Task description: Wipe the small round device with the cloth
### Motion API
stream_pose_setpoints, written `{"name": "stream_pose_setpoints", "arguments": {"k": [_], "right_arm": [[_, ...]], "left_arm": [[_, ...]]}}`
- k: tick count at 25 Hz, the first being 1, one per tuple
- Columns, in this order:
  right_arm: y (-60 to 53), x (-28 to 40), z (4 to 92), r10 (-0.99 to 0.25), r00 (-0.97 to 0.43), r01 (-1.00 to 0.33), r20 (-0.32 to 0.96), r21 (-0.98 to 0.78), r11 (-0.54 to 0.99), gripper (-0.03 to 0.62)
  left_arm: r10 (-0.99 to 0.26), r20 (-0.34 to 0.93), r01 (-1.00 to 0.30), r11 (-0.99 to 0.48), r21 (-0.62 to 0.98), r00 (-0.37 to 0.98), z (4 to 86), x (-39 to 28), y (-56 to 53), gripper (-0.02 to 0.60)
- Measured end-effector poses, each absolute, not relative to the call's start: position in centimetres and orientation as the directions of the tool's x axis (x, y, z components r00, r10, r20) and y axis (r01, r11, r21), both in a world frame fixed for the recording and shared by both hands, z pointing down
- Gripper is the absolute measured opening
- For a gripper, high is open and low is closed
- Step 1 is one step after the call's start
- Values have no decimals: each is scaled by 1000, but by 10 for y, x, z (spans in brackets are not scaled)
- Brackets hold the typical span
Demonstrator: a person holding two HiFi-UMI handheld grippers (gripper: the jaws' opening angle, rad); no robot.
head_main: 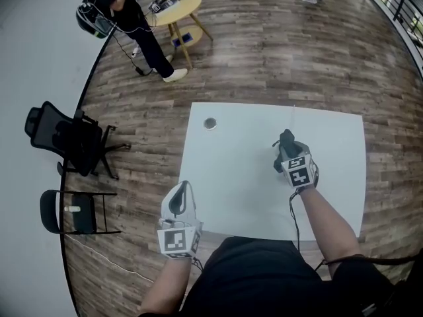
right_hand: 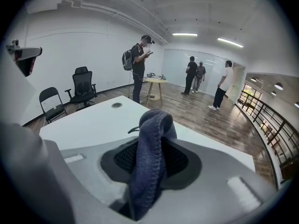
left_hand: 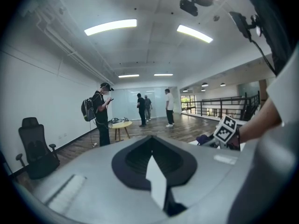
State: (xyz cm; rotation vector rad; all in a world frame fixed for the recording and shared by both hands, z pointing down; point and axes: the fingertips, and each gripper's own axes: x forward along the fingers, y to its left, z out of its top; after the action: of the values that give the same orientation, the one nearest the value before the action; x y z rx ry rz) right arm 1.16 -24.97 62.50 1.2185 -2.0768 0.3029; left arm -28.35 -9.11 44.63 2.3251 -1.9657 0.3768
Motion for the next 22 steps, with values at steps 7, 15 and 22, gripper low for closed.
{"name": "stream_pose_setpoints", "arguments": {"k": [7, 15, 22], "right_arm": [[-249, 1, 623, -662, -293, -793, 690, 211, 571, 112], [-246, -7, 627, -660, -259, -700, 705, 334, 631, 112], [-234, -27, 636, -613, -320, -693, 722, 263, 671, 112]], "left_arm": [[-960, 229, -978, -187, -92, 162, 444, -278, -95, 5], [-956, 250, -979, -182, -96, 153, 443, -274, -96, 5], [-957, 241, -977, -188, -98, 160, 437, -270, -97, 5]]}}
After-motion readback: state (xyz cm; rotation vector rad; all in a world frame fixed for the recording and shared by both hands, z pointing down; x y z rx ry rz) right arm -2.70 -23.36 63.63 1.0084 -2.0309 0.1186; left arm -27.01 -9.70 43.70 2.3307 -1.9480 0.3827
